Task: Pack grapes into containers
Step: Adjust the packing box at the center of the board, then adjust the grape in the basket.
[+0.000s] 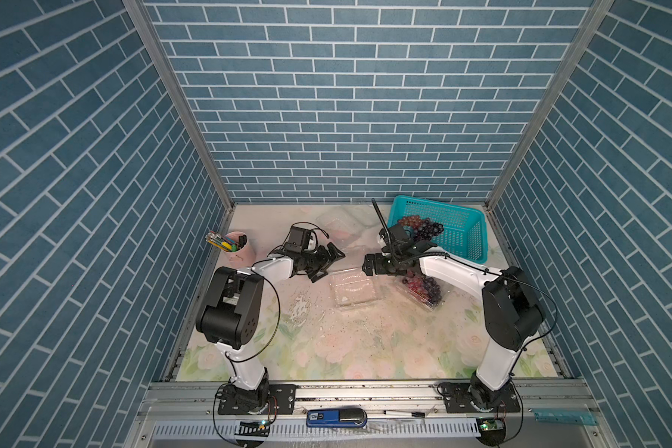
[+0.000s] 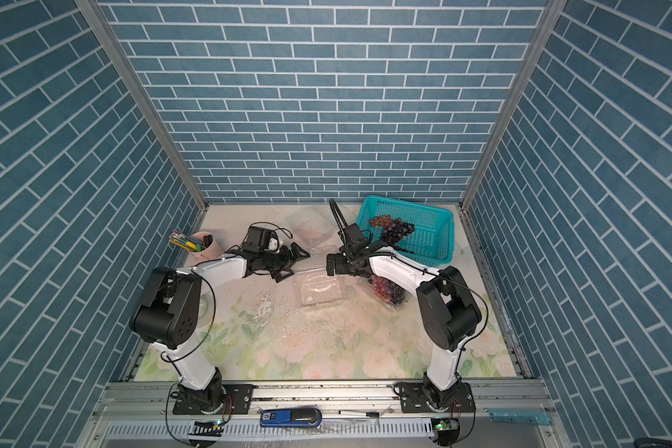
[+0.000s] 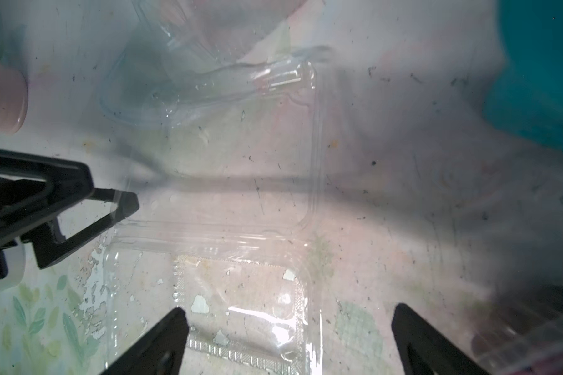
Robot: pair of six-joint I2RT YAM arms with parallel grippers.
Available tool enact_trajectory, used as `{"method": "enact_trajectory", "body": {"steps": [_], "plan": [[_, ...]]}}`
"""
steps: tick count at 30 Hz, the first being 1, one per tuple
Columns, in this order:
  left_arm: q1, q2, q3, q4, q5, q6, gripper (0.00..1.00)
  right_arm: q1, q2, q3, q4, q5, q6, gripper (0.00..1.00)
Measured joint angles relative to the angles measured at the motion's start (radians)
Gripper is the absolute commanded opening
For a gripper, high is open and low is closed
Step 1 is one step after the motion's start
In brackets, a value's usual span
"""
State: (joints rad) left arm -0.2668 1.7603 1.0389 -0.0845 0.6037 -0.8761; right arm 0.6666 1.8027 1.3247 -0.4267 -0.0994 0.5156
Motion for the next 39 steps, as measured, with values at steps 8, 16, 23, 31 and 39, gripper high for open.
{"method": "enact_trajectory", "body": {"steps": [8,16,23,31,39], "plan": [[0.037,-0.101,0.001,-0.165,-0.010,0.088,0.99,-0.016,-0.050,0.066,-0.092,0.106,-0.071,0.99],[-0.019,-0.199,0.151,-0.297,-0.023,0.188,0.99,-0.187,-0.200,0.107,-0.090,0.243,-0.076,0.98],[-0.140,-0.088,0.425,-0.257,-0.008,0.222,0.99,-0.423,-0.079,0.291,-0.097,0.159,-0.075,0.99],[-0.213,0.119,0.624,-0.236,0.026,0.210,1.00,-0.436,0.233,0.533,-0.114,-0.001,-0.048,0.96],[-0.209,0.207,0.666,-0.250,0.045,0.203,1.00,-0.433,0.472,0.697,-0.130,-0.153,0.005,0.99]]}}
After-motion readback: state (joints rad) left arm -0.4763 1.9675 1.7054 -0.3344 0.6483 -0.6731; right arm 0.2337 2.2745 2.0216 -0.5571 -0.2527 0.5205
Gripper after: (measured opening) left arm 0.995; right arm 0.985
